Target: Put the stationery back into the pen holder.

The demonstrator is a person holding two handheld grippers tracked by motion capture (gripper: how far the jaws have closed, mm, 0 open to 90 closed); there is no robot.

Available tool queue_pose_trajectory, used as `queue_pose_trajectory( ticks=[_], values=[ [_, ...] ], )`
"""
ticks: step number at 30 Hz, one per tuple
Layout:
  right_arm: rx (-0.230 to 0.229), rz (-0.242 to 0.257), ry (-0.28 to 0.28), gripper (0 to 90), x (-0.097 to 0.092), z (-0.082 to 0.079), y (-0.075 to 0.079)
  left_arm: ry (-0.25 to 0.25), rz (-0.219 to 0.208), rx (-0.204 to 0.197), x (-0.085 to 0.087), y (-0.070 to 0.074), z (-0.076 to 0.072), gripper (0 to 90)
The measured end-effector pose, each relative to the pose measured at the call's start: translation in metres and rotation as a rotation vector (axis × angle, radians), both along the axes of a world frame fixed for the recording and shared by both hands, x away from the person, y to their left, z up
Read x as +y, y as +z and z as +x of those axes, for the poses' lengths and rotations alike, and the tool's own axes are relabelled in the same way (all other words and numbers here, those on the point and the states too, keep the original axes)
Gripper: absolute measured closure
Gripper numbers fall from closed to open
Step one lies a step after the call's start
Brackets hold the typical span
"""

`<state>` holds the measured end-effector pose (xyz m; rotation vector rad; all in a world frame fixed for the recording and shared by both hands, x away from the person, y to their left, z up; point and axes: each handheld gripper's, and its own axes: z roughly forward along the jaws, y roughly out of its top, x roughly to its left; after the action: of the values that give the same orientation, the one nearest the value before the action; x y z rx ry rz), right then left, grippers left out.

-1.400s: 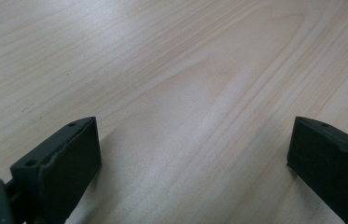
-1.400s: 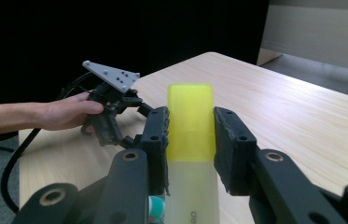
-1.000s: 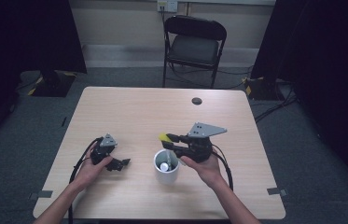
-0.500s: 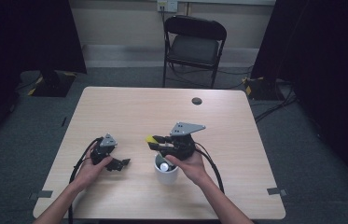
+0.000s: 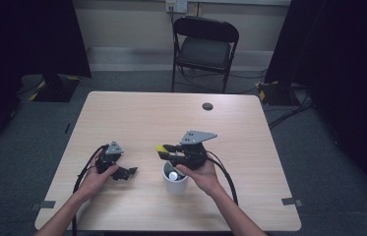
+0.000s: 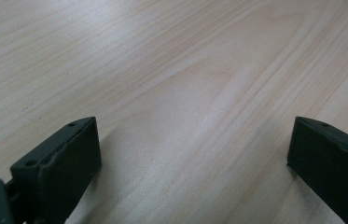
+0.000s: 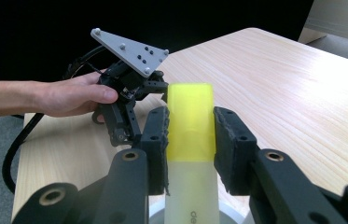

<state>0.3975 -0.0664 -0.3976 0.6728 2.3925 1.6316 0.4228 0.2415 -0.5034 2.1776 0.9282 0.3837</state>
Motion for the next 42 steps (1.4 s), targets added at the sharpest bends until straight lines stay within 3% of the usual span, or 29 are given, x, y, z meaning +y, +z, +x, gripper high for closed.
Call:
queue_pose_trajectory(
  ticks=[15,25,42],
  values=[
    [0.016,-0.017,-0.004,67.2,-0.005,-0.001,-0.007,0.000,-0.001,0.001,0.000,0.000,0.000,2.2],
    [0.006,-0.019,-0.019,67.3,-0.028,-0.016,-0.002,-0.002,-0.001,0.002,0.000,0.000,0.000,2.1],
    [0.020,-0.066,-0.034,66.7,-0.055,-0.030,-0.011,-0.002,0.000,0.005,0.000,0.000,0.000,1.6]
  ],
)
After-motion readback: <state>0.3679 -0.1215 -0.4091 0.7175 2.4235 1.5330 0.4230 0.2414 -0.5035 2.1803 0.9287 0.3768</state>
